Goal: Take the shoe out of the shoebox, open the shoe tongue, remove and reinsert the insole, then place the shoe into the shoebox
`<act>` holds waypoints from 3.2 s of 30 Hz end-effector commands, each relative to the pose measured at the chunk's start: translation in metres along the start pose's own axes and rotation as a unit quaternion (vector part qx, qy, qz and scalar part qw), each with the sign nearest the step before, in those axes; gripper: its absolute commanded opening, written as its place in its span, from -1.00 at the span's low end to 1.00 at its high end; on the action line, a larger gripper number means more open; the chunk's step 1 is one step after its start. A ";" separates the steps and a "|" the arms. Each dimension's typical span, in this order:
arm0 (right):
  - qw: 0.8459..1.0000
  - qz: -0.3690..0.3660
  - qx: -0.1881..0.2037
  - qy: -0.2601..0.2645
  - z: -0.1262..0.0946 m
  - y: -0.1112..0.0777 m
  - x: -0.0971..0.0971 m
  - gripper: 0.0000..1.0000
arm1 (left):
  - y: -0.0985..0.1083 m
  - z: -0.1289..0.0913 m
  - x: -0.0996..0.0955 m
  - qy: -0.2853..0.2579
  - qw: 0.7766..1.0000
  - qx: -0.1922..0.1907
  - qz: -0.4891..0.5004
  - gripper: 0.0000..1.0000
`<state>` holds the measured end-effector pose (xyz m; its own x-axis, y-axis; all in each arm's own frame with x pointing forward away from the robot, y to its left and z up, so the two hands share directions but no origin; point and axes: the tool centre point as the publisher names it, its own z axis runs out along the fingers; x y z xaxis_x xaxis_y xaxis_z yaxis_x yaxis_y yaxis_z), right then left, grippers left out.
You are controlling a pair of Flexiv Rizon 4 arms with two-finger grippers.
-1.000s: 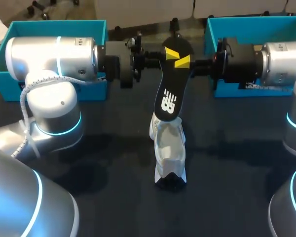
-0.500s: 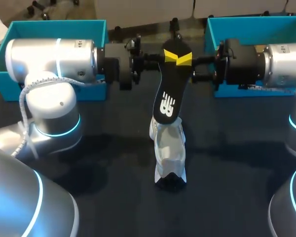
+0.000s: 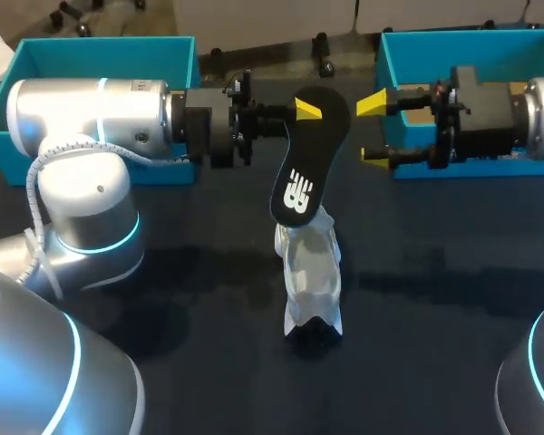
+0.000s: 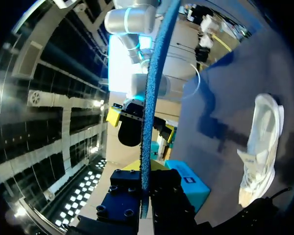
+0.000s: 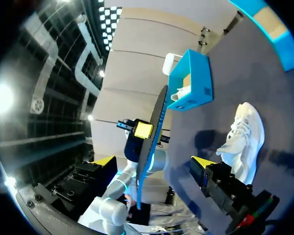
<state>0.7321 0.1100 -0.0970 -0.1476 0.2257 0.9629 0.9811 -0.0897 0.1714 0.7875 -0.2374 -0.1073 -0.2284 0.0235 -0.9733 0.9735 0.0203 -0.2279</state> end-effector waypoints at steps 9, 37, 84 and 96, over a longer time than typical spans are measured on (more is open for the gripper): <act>0.995 -0.059 0.054 -0.066 -0.037 -0.005 -0.005 1.00 | -0.009 -0.007 0.001 -0.009 1.000 0.004 -0.018 -1.00; 0.995 -0.059 0.054 -0.066 -0.037 -0.005 -0.005 1.00 | -0.009 -0.007 0.001 -0.009 1.000 0.004 -0.018 -1.00; 0.908 -0.396 0.120 -0.072 -0.010 -0.017 -0.008 1.00 | -0.049 -0.033 0.026 -0.027 0.922 0.056 -0.382 -1.00; 0.878 -0.461 0.101 -0.080 -0.014 -0.020 -0.021 1.00 | -0.063 -0.042 0.044 -0.013 0.897 0.052 -0.439 -1.00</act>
<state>0.7183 0.0964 -0.1093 -0.8493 0.2519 0.4640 0.5277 0.3788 0.7603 0.7230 -0.2019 -0.1333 -0.9064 0.0339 -0.4211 0.4178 -0.0749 -0.9054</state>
